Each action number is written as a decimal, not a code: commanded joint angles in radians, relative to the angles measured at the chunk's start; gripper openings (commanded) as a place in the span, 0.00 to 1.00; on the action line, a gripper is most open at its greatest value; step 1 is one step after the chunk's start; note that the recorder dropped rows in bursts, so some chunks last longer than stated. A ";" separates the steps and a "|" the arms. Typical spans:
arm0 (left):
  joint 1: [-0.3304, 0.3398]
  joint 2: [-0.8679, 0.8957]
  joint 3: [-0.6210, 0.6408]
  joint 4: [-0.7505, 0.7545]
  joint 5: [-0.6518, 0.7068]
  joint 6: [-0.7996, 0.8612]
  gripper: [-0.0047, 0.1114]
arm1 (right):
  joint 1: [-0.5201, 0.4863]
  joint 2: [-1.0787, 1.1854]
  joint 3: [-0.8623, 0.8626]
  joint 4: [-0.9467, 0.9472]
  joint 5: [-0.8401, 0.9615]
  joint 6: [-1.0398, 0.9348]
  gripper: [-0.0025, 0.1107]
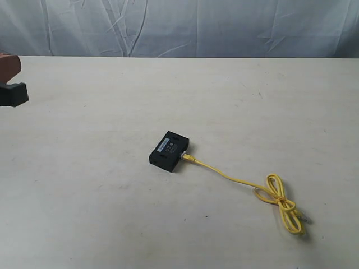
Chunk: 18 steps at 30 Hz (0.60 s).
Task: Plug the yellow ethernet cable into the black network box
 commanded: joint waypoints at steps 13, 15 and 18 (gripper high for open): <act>-0.006 -0.004 0.005 0.007 -0.002 0.000 0.04 | -0.005 -0.074 0.322 -0.126 -0.232 -0.002 0.03; -0.006 -0.004 0.005 0.007 -0.002 0.000 0.04 | -0.005 -0.074 0.349 -0.132 -0.232 -0.002 0.03; -0.006 -0.004 0.005 0.007 -0.002 0.000 0.04 | -0.005 -0.074 0.383 -0.142 -0.247 -0.002 0.03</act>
